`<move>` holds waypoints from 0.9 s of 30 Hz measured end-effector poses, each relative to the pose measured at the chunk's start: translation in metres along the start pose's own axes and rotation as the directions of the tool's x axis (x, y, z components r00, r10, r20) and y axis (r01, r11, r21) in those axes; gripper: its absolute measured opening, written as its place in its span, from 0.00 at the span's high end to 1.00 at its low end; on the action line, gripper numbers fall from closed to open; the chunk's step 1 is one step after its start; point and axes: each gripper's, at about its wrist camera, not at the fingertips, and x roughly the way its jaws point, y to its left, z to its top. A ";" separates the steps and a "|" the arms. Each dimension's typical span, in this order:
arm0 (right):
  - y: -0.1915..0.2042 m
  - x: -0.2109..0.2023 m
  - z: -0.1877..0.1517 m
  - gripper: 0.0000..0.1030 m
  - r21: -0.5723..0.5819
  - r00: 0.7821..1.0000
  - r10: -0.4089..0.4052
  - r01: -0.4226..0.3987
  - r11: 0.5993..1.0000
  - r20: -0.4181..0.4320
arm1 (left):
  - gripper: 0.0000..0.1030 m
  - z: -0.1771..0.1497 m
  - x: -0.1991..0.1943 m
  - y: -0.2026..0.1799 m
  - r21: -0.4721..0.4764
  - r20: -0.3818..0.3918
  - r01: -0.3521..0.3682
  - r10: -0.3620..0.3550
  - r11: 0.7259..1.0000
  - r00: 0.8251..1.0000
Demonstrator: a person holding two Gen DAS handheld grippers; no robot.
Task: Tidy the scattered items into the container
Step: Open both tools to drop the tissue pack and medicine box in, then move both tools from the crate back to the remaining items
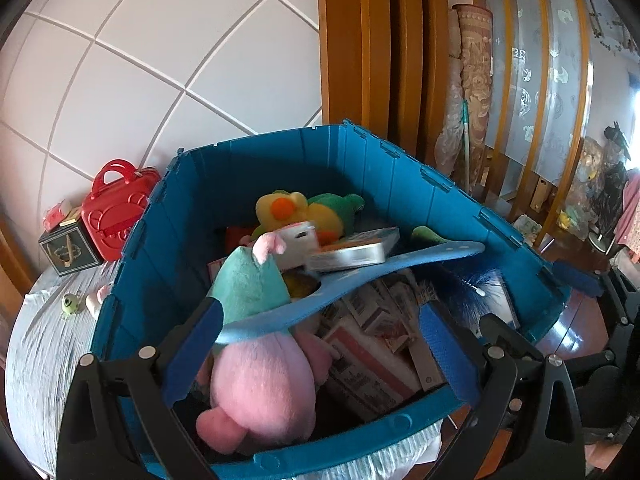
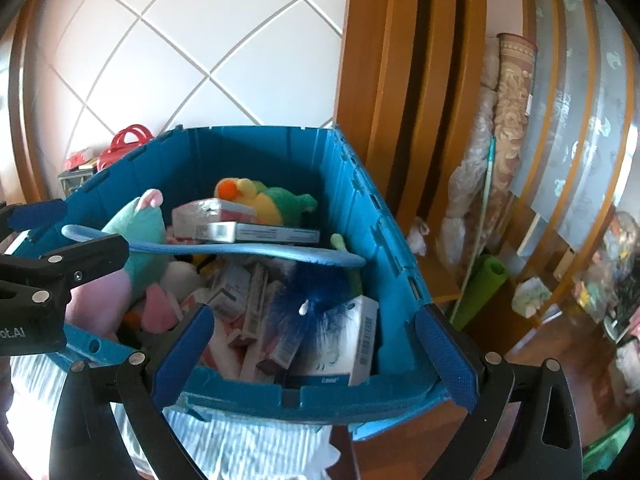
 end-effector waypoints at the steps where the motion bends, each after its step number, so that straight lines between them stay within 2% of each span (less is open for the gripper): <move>1: 0.001 -0.002 0.000 0.01 -0.001 1.000 0.002 -0.002 1.000 0.003 | 0.03 -0.001 -0.003 0.002 -0.003 0.003 -0.002 0.002 1.000 1.000; 9: 0.015 -0.016 0.001 0.01 0.001 1.000 0.008 -0.008 1.000 0.023 | 0.03 -0.013 -0.030 0.025 -0.020 0.037 -0.012 0.013 1.000 0.999; 15: 0.045 -0.037 0.001 0.01 0.003 0.999 -0.010 0.010 1.000 0.044 | 0.03 -0.022 -0.060 0.059 -0.040 0.087 0.000 0.004 0.999 0.996; 21: 0.107 -0.066 0.000 0.01 -0.006 0.997 -0.019 0.019 1.000 0.079 | 0.03 -0.046 -0.101 0.122 -0.057 0.139 0.002 0.006 0.998 0.990; 27: 0.198 -0.092 -0.004 0.01 -0.017 0.994 0.002 0.000 1.000 0.109 | 0.03 -0.086 -0.134 0.198 -0.065 0.142 -0.023 0.032 0.998 0.989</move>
